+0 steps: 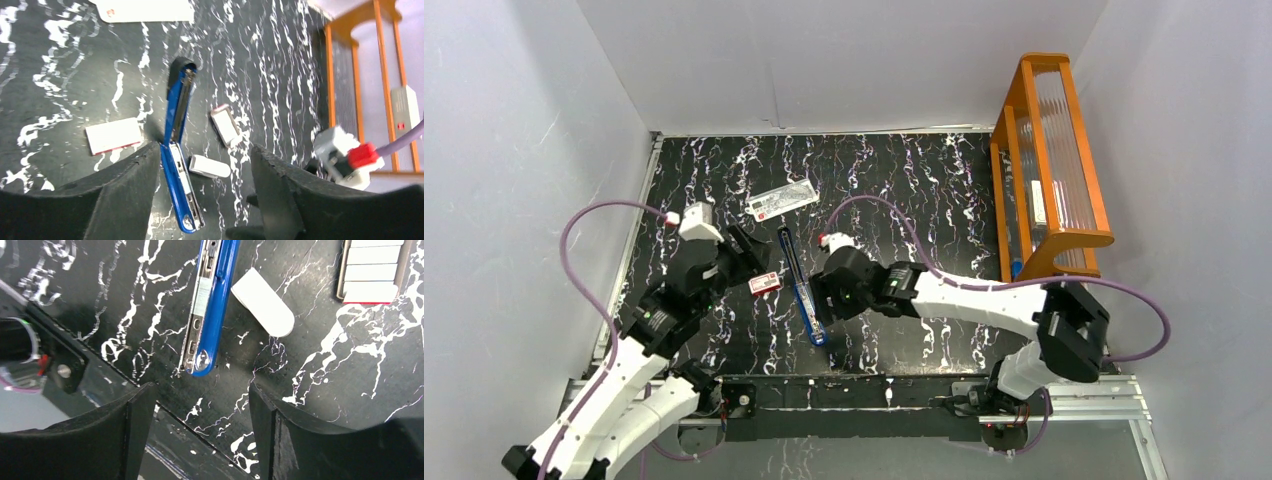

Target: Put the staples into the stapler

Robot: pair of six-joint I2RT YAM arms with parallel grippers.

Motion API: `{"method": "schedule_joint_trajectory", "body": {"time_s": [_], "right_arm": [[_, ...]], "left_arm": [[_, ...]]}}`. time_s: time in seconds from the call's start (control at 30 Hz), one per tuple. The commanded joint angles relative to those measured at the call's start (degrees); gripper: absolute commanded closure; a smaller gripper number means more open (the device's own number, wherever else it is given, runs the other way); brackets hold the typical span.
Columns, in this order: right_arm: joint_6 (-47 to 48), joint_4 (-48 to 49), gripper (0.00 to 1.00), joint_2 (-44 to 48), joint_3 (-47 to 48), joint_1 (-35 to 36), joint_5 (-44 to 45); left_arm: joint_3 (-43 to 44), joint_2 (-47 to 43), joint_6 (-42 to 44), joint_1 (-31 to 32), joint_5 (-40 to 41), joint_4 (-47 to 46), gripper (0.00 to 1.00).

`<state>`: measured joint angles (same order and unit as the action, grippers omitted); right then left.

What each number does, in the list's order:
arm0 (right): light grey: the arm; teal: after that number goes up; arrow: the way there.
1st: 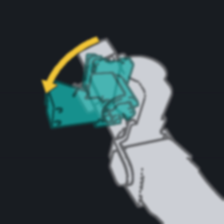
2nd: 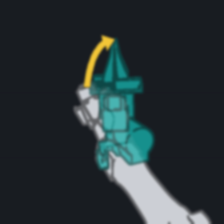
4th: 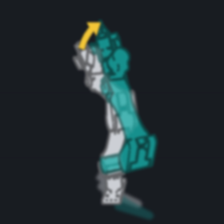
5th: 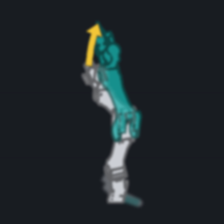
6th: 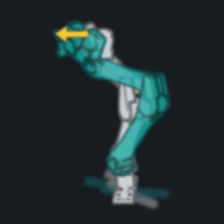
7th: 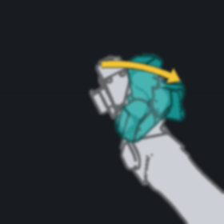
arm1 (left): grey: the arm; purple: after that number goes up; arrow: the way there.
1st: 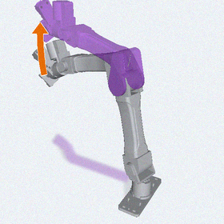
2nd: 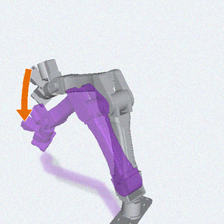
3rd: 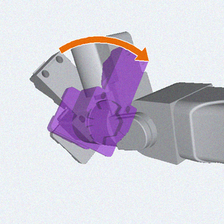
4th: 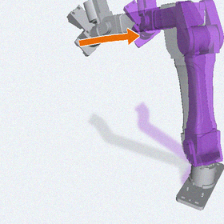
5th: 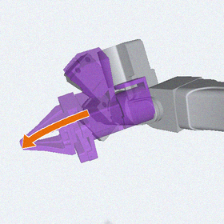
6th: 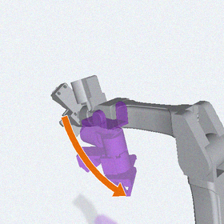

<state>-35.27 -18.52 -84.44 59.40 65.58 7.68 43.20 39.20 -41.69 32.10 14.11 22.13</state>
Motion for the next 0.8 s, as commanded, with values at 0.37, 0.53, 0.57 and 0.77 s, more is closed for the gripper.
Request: {"method": "schedule_joint_trajectory", "body": {"time_s": [0.37,0.53,0.57,0.77], "right_arm": [[-2.5,-18.5,0.13,-25.5,24.4,9.4,14.2],[-2.9,-19.5,0.28,-28.9,25.3,9.1,13.6],[-3.0,-19.6,0.30,-29.3,25.0,9.1,13.4],[-1.6,-16.5,0.44,-30.0,22.5,9.1,10.5]], "left_arm": [[0.6,-0.5,-1.9,-0.1,16.6,10.3,0.23],[1.0,-1.1,-2.2,-0.1,18.7,10.8,0.25],[1.3,-0.9,-2.2,-0.1,18.9,10.9,0.25],[2.3,0.7,-2.2,-0.1,18.1,10.9,0.26]]}}
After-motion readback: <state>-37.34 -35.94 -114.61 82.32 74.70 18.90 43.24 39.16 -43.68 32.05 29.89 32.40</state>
